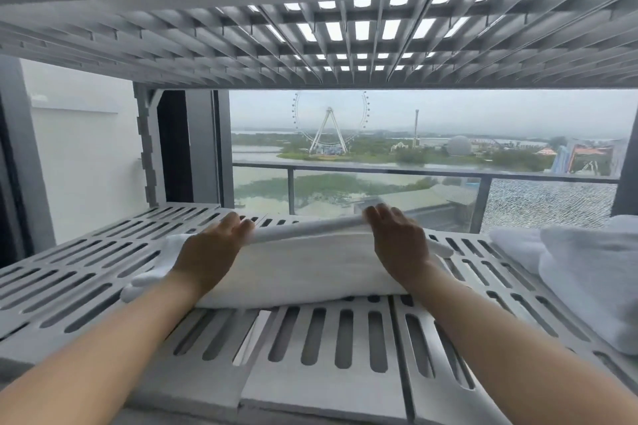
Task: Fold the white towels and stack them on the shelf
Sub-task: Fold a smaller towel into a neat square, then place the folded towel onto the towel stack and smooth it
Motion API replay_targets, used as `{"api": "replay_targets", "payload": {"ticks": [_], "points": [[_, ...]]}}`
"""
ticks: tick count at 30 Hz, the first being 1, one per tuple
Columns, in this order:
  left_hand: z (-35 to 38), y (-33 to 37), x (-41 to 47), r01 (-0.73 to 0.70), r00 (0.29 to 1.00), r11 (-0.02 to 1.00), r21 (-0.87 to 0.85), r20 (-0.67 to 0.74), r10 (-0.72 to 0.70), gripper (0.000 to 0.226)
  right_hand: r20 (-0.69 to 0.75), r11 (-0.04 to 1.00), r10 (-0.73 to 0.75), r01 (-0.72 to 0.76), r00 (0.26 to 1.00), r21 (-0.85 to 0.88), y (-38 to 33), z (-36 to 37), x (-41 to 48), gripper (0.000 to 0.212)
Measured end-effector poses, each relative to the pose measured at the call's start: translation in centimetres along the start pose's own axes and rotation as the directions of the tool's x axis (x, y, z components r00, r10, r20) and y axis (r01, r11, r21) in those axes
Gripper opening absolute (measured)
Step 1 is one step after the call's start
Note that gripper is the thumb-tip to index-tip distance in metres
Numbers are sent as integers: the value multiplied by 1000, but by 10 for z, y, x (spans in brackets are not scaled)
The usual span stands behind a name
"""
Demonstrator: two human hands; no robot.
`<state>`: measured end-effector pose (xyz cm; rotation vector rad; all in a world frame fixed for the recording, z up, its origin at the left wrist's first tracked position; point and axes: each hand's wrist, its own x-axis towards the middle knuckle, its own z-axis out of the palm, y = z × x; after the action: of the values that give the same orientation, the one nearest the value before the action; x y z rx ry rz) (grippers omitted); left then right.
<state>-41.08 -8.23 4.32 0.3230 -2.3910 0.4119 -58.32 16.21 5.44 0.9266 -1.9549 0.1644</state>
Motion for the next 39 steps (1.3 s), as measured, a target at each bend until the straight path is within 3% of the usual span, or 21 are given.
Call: {"api": "replay_targets", "payload": {"ticks": [2, 4, 6, 11, 14, 17, 20, 23, 25, 30, 33, 36, 39], "points": [[-5, -14, -6, -142, 989, 989, 31, -26, 143, 39, -137, 986, -162, 156, 977, -51, 3, -5, -10, 21], [0, -29, -20, -359, 931, 932, 59, -44, 362, 44, -49, 931, -363, 365, 930, 30, 11, -4, -27, 9], [5, -38, -34, -512, 855, 855, 87, -47, 517, 24, 105, 883, -459, 440, 882, 164, 20, -6, -39, 19], [9, -43, -43, -524, 845, 849, -67, -167, 508, 46, 198, 885, -424, 357, 884, 300, 20, -15, -46, 55], [10, -47, -48, -556, 822, 825, -98, -212, 529, 52, 180, 881, -369, 282, 912, 379, 18, -23, -53, 67], [11, -50, -49, -610, 786, 786, -104, -209, 582, 47, 65, 850, -408, 354, 910, 390, 15, -31, -61, 60], [12, -53, -45, -648, 757, 755, -103, -203, 622, 47, -49, 842, -469, 463, 882, 275, 13, -33, -62, 38], [17, -56, -41, -629, 767, 775, -67, -220, 603, 49, -45, 857, -505, 507, 862, 96, 14, -27, -52, 32], [21, -58, -39, -601, 787, 797, -56, -215, 578, 56, -41, 878, -472, 473, 881, 68, 14, -22, -49, 35], [21, -56, -41, -602, 794, 792, -96, -170, 583, 47, -13, 911, -381, 378, 924, 166, 17, -15, -58, 29], [12, -37, -38, -547, 837, 808, -219, -165, 522, 29, -52, 914, -347, 350, 936, 205, 19, -19, -60, 26], [9, -13, -34, -449, 892, 841, -301, -92, 443, 31, -29, 890, -375, 369, 927, 269, 22, -18, -63, 29], [10, -11, -35, -526, 849, 829, -189, -74, 522, 27, 74, 887, -377, 336, 923, 318, 30, -20, -65, 27]]}}
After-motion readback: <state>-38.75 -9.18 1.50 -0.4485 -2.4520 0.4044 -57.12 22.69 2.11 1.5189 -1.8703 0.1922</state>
